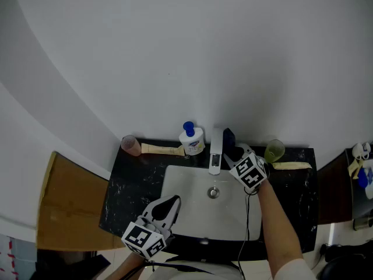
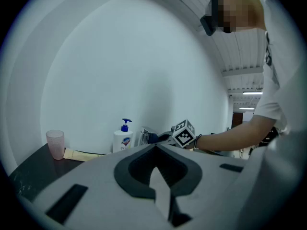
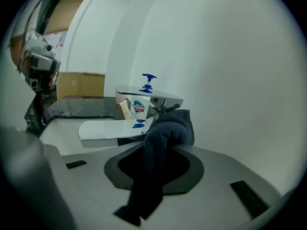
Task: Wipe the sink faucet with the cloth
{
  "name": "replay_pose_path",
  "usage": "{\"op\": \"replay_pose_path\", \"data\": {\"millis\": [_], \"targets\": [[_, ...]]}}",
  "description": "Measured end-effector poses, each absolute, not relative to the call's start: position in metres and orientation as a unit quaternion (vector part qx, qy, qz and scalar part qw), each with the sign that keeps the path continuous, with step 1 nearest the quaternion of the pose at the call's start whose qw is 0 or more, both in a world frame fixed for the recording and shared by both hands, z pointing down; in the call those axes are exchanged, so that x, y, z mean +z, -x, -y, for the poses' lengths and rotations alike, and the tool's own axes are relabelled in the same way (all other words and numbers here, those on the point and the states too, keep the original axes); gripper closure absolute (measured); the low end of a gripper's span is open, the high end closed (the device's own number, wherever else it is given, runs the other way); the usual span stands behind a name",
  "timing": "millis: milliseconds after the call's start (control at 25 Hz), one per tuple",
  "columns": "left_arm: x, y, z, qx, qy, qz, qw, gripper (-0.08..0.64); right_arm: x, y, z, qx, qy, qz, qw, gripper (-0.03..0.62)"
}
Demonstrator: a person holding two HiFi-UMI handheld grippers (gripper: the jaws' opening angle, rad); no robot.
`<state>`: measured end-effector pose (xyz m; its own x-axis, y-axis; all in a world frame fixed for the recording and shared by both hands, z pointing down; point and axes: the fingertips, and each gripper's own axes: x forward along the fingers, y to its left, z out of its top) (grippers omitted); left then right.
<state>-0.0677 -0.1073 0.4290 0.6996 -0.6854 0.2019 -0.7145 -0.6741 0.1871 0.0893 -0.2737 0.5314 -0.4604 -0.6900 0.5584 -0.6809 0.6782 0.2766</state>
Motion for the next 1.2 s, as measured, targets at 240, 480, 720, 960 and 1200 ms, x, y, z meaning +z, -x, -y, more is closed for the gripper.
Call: {"op": "replay_pose_path", "data": {"millis": [240, 480, 720, 960, 1200], "targets": [[0.428, 0.068, 0.107, 0.058, -0.912, 0.385, 0.128, 0.558, 0.595, -0.078, 0.261, 0.048, -0.359, 0.846, 0.391, 0.5], [0.43, 0.072, 0.107, 0.053, -0.914, 0.382, 0.126, 0.558, 0.575, -0.08, 0.262, 0.032, -0.372, 0.851, 0.369, 0.5], [0.433, 0.071, 0.106, 0.048, -0.917, 0.376, 0.127, 0.558, 0.481, -0.085, 0.272, -0.046, -0.397, 0.866, 0.302, 0.5], [0.427, 0.071, 0.107, 0.055, -0.915, 0.379, 0.128, 0.558, 0.477, -0.085, 0.271, -0.095, -0.397, 0.848, 0.337, 0.5], [0.431, 0.083, 0.1, 0.057, -0.912, 0.385, 0.128, 0.558, 0.539, -0.086, 0.269, -0.043, -0.402, 0.843, 0.355, 0.5]]}}
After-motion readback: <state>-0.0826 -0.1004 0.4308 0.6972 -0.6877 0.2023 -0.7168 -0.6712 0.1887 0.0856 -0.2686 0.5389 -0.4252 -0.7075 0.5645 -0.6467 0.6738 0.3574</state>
